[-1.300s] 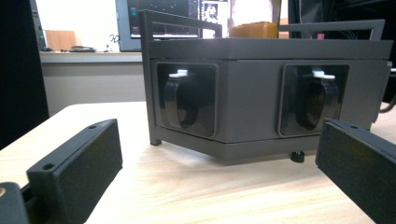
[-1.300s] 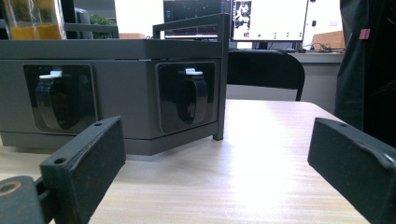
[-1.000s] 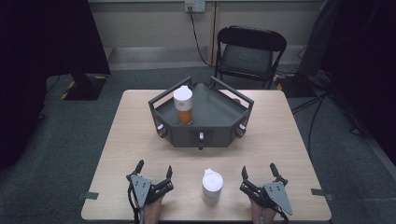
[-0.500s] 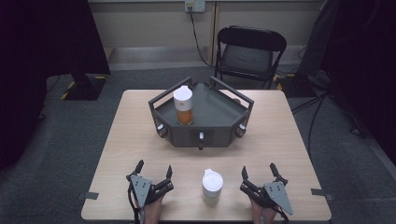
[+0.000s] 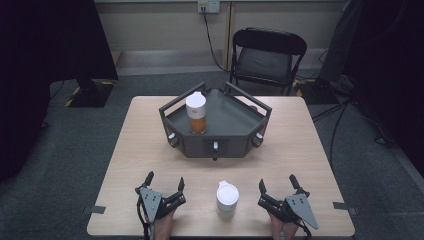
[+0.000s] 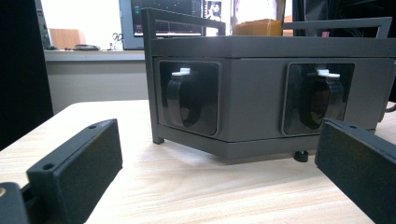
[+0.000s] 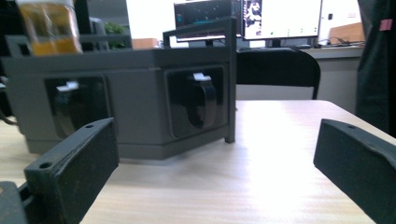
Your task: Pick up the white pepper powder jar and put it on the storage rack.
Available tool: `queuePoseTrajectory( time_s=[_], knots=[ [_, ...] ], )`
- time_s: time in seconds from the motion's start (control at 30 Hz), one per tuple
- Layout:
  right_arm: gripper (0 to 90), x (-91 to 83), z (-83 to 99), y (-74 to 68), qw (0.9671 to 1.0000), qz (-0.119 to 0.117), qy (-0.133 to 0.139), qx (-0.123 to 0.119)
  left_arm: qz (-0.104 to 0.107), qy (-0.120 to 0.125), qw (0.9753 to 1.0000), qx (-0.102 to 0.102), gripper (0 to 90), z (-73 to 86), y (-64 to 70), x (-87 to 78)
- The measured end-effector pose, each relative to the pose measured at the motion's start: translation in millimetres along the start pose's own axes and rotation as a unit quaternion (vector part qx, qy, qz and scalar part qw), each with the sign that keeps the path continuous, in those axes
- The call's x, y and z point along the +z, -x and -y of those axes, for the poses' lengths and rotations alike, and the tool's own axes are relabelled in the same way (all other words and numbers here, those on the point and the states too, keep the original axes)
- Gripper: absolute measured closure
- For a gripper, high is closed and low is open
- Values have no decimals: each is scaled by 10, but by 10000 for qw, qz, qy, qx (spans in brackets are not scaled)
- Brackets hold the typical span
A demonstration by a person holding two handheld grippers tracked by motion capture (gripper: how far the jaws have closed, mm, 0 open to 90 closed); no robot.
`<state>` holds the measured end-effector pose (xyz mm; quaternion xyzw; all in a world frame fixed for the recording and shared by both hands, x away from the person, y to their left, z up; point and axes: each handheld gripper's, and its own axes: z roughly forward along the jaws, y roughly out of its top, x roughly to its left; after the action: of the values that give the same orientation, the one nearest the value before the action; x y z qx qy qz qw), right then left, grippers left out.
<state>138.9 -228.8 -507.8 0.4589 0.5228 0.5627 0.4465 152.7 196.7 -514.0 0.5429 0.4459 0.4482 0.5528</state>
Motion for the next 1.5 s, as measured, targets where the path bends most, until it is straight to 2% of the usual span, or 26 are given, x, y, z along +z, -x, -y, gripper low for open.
queuePoseTrajectory(
  time_s=[0.07,0.23,0.33,0.47,0.53,0.73,1.0,1.1,1.23,1.5],
  knots=[
    [0,-35,-49,2,9998,-139,59,94,-1,0,10000,0,0,0,0,0],
    [0,-138,-217,-124,9992,-351,181,99,-1,1,10000,0,0,1,0,-1],
    [0,-196,-279,-172,9982,-519,241,201,0,0,10000,0,0,0,0,0],
    [0,-267,-299,-272,9966,-721,379,70,1,-1,10000,-2,0,0,-1,0],
    [0,-299,-309,-321,9946,-921,478,63,6,2,10000,-1,0,1,-2,0],
    [25,-324,-365,-442,9908,-1235,547,-97,6,2,10000,-1,0,1,-2,0],
    [45,-270,-344,-539,9868,-1571,298,-238,4,3,10000,0,0,1,-2,0],
    [65,-249,-328,-568,9861,-1618,219,-321,4,2,10000,0,0,1,-2,0],
    [110,-202,-323,-548,9842,-1749,31,-270,3,3,10000,0,0,1,-2,0],
    [182,-170,-287,-580,9826,-1813,-144,-378,4,3,10000,-1,0,1,-2,0]
  ],
)
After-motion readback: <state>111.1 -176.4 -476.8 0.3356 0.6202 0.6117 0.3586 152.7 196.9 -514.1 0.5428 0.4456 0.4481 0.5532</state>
